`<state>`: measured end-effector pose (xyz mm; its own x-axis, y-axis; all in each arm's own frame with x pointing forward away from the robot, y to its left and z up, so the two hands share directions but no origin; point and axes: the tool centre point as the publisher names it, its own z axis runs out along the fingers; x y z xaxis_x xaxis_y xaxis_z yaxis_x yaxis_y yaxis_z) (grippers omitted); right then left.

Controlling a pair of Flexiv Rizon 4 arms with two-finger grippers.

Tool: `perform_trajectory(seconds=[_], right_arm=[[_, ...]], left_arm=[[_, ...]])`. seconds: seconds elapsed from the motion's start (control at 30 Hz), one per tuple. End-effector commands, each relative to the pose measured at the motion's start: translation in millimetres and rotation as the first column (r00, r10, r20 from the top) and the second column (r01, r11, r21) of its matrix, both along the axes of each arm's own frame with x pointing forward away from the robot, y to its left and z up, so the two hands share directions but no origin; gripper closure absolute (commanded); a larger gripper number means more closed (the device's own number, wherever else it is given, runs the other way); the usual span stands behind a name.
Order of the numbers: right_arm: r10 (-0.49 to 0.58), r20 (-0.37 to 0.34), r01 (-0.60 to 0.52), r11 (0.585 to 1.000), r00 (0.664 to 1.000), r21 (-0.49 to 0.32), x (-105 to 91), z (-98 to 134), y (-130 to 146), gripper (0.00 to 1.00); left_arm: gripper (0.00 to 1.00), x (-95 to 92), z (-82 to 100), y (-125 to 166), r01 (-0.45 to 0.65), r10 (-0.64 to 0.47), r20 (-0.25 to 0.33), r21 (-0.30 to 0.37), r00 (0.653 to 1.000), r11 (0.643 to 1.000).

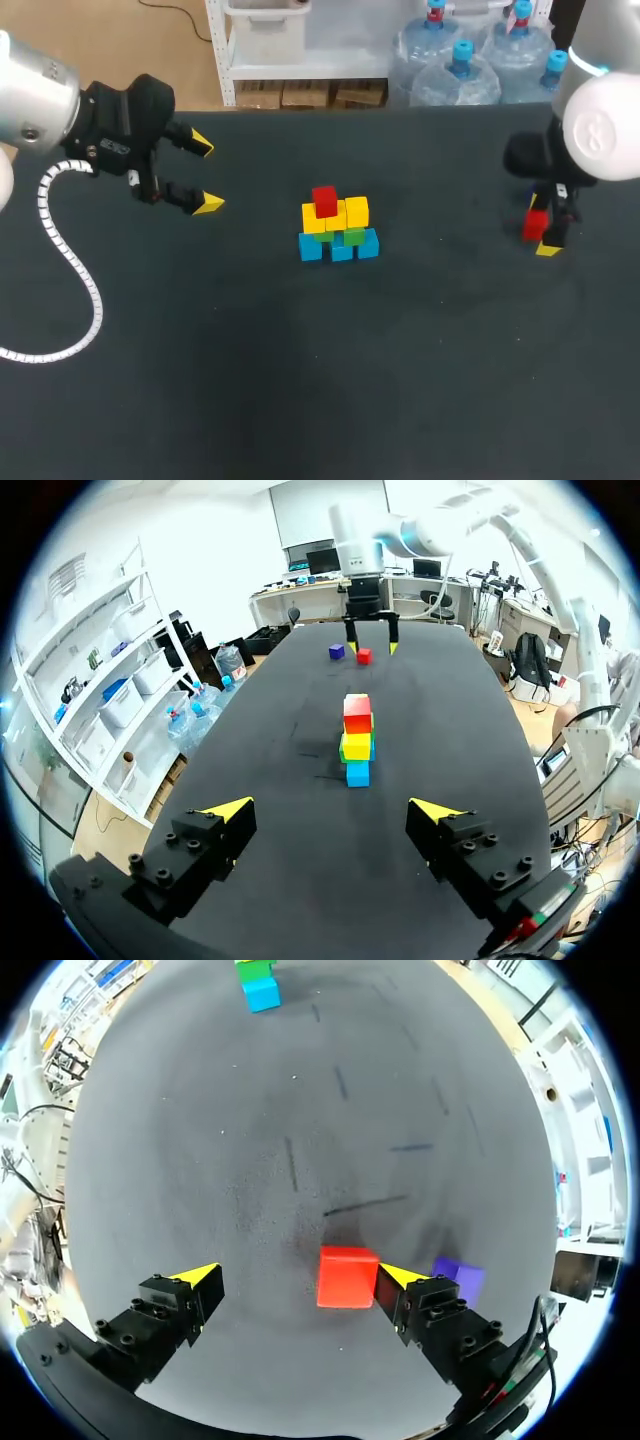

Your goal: Place the blue cubes, place green cubes on the blue cubes, place the yellow cubes on the green cubes, then place the red cubes on the yellow cubes, and place purple cube on the red cubes.

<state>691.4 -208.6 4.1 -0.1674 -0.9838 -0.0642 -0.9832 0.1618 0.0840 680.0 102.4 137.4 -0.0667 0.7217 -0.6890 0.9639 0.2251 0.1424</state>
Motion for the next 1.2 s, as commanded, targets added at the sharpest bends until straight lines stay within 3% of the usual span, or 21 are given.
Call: perform_trajectory(seconds=[0.03,0.87,0.9,0.93,0.97,1.03,1.07,1.2], right_arm=[[-0.008,0.003,0.008,1.0,1.0,0.001,-1.4,-2.9,-1.7,0.0],[-0.01,-0.003,0.01,1.0,1.0,0.002,0.6,-7.2,-0.9,0.0],[-0.009,-0.004,0.009,1.0,1.0,0.001,0.7,-7.4,-0.8,0.05],[-0.008,-0.003,0.008,1.0,1.0,0.003,0.8,-7.5,-0.8,0.37],[-0.005,-0.004,0.005,1.0,1.0,0.006,1.2,-7.8,-0.5,0.56],[0.005,-0.007,-0.005,1.0,1.0,0.005,1.7,-8.4,0.5,0.77],[0.01,-0.009,-0.01,1.0,1.0,0.005,1.8,-8.9,1.1,1.0],[0.016,-0.011,-0.016,1.0,1.0,0.007,2.1,-9.2,2.4,1.0]], left_arm=[[0.0,-0.8,-1.3,1.5,0.002,-0.002,0.005,-0.007,1.0,1.0],[0.0,-0.8,-1.3,1.5,0.002,-0.002,0.005,-0.007,1.0,1.0],[0.0,-0.8,-1.3,1.5,0.002,-0.002,0.005,-0.007,1.0,1.0],[0.0,-0.8,-1.3,1.5,0.002,-0.002,0.005,-0.007,1.0,1.0],[0.0,-0.8,-1.3,1.5,0.002,-0.002,0.005,-0.007,1.0,1.0],[0.0,-0.8,-1.3,1.5,0.002,-0.002,0.005,-0.007,1.0,1.0],[0.0,-0.8,-1.3,1.5,0.002,-0.002,0.005,-0.007,1.0,1.0],[0.0,-0.8,-1.3,1.5,0.002,-0.002,0.005,-0.007,1.0,1.0]])
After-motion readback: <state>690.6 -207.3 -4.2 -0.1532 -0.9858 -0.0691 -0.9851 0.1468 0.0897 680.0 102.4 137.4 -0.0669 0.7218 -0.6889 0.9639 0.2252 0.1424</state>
